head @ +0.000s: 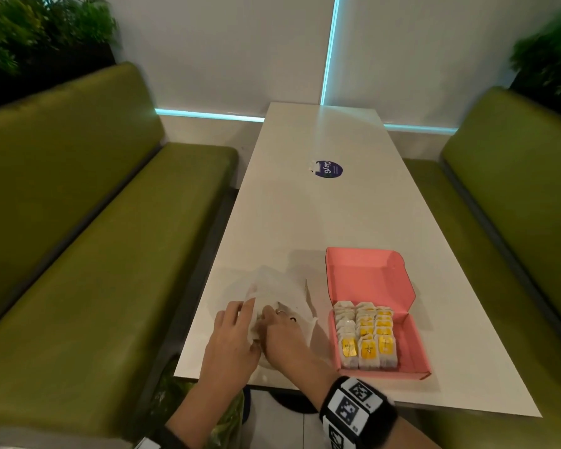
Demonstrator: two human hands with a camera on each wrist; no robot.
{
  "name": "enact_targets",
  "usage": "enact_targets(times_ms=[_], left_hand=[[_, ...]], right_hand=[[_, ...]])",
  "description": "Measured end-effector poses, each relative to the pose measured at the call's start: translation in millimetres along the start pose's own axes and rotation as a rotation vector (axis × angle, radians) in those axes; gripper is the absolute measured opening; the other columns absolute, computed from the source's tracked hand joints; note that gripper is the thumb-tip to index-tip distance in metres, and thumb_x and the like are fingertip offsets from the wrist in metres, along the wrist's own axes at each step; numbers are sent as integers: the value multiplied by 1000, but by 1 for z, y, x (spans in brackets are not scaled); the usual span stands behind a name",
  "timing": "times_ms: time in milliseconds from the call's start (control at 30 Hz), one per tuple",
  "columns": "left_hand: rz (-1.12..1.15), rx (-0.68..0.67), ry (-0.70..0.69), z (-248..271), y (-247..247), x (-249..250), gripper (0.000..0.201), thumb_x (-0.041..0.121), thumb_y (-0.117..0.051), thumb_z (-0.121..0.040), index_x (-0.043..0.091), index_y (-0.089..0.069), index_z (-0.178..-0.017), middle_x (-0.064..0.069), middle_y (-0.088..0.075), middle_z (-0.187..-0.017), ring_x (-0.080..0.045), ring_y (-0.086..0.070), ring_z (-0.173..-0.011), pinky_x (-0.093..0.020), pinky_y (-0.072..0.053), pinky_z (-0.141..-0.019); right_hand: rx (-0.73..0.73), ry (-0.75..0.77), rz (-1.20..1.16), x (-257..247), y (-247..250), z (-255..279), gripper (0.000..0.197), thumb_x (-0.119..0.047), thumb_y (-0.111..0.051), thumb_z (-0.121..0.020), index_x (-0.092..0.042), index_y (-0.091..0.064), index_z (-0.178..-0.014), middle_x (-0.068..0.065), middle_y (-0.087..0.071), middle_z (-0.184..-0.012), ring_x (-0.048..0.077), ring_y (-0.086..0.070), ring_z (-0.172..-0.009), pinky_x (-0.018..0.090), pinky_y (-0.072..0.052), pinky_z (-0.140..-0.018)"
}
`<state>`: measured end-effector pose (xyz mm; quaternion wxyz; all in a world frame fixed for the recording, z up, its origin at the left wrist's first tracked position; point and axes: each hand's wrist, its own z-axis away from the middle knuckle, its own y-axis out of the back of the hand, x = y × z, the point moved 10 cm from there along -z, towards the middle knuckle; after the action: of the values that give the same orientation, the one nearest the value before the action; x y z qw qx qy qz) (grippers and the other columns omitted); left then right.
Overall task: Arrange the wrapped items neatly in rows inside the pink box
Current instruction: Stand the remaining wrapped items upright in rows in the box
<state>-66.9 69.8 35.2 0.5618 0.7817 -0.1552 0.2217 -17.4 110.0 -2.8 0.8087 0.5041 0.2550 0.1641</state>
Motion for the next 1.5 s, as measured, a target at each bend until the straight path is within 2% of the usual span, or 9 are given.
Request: enact_targets(times_ms=[333, 500, 700, 867, 1000, 1133, 1233, 1333, 1500], left_hand=[[-53, 15, -31, 0, 4, 0, 96, 6, -94, -30, 14, -46, -113, -7, -64, -95, -25, -64, -75, -18, -50, -50], [-60, 1, 0, 2, 0, -2, 96, 7, -94, -33, 11, -50, -118, -9, -65, -100, -27, -65, -78, -25, -55, -52], [56, -65, 135, 11, -13, -12, 73, 1, -86, -55, 18, -62, -122, -17, -52, -126, -35, -60, -98, -50, -55, -73], [244, -156, 234, 19, -14, -9, 49, 20, -74, -77, 57, -53, -101, 10, -27, -143, -18, -34, -131, -60, -28, -108], [165, -100, 344, 19, 4, -4, 23, 14, -69, -80, 36, -67, -77, 12, -33, -143, -15, -29, -136, -64, -3, -109], [-60, 43, 312, 14, 29, 14, 15, 10, -71, -73, 24, -68, -70, -2, -57, -126, -31, -45, -122, -66, -27, -101], [-123, 85, 319, 9, 40, 32, 11, 20, -63, -81, 24, -70, -89, 4, -54, -127, -24, -42, -119, -41, -45, -88], [-87, -2, 403, -1, 34, 31, 17, 29, -52, -89, 28, -64, -101, 13, -51, -123, -13, -40, -111, -26, -41, -69], [-138, -52, 482, -6, 29, 14, 19, 31, -52, -89, 29, -64, -104, 8, -57, -122, -18, -42, -115, -36, -47, -80]], right_hand=[[129, 25, -62, -4, 18, 5, 21, -4, -45, -93, 0, -58, -109, 16, -51, -101, 34, -55, -102, 38, -45, -88], [148, -3, -105, 9, 44, 19, 25, -8, -51, -91, -7, -63, -113, 9, -59, -114, 26, -58, -104, 32, -44, -86], [237, -8, -754, 52, 81, 62, 18, -6, -62, -81, -21, -71, -80, 1, -68, -83, 15, -64, -73, 25, -55, -64], [205, -50, -1219, 86, 95, 85, 17, 9, -63, -79, -6, -69, -79, 11, -66, -82, 17, -64, -65, 23, -54, -57], [221, -41, -1347, 104, 102, 95, 16, 10, -61, -81, -4, -68, -80, 8, -65, -78, 12, -64, -62, 25, -56, -58], [244, -37, -1360, 113, 105, 103, 16, 8, -60, -83, -5, -68, -83, 7, -66, -81, 13, -65, -65, 25, -56, -60], [267, -32, -1380, 116, 106, 107, 17, 8, -60, -83, -6, -69, -82, 6, -67, -80, 13, -65, -65, 25, -56, -60], [280, -30, -1389, 117, 106, 110, 16, 7, -60, -83, -7, -69, -82, 6, -66, -80, 15, -64, -65, 25, -56, -60], [281, -38, -1404, 123, 106, 112, 16, 7, -60, -83, -6, -69, -83, 6, -66, -78, 17, -63, -65, 27, -57, -63]])
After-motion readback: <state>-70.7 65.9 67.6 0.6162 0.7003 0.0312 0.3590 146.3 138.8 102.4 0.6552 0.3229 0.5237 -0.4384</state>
